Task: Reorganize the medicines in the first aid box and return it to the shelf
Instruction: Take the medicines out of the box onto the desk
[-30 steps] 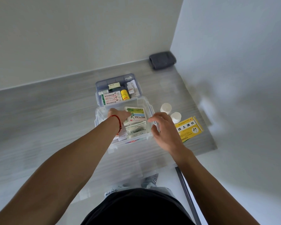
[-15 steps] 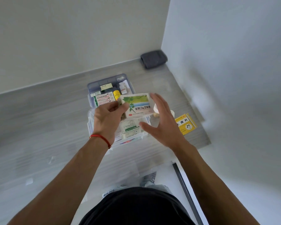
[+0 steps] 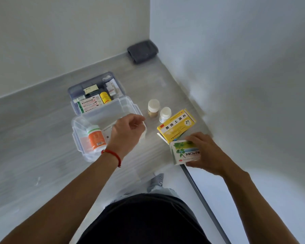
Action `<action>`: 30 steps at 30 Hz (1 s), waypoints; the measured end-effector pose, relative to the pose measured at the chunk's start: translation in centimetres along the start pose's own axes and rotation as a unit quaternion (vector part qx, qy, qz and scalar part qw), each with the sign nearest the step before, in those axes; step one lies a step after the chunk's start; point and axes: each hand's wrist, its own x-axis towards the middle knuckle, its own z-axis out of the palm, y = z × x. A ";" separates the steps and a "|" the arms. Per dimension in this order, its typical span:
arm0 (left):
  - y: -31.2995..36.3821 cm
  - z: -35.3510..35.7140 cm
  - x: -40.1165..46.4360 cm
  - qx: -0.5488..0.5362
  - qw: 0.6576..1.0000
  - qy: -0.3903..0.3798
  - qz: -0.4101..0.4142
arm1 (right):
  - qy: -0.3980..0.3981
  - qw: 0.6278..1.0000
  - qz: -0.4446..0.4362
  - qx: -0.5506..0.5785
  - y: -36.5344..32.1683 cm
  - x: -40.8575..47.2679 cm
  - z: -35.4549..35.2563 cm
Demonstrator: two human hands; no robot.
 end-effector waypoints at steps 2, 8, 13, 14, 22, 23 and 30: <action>-0.6 -1.1 0.4 0.023 0.999 0.026 0.013 | 0.000 0.999 0.023 -0.023 1.6 -0.4 1.4; -1.9 -1.7 0.4 0.072 0.996 0.038 0.040 | 0.056 0.997 0.016 -0.041 2.5 1.6 4.1; -2.9 -2.2 -0.1 0.060 0.996 0.054 0.036 | 0.095 0.994 0.044 -0.008 2.3 3.3 4.4; -3.1 -2.3 -0.1 0.057 0.996 0.059 0.035 | 0.100 0.994 0.054 -0.002 2.2 3.6 4.4; -3.5 -4.1 -0.5 0.084 0.991 0.097 0.021 | 0.056 0.988 0.140 -0.022 -1.0 4.6 2.0; -3.7 -4.4 -0.4 0.091 0.991 0.098 0.012 | 0.066 0.986 0.146 -0.052 -1.8 4.5 1.5; -5.7 -5.5 3.4 0.236 0.971 -0.034 -0.024 | 0.195 0.972 -0.100 0.080 -12.2 6.8 -1.9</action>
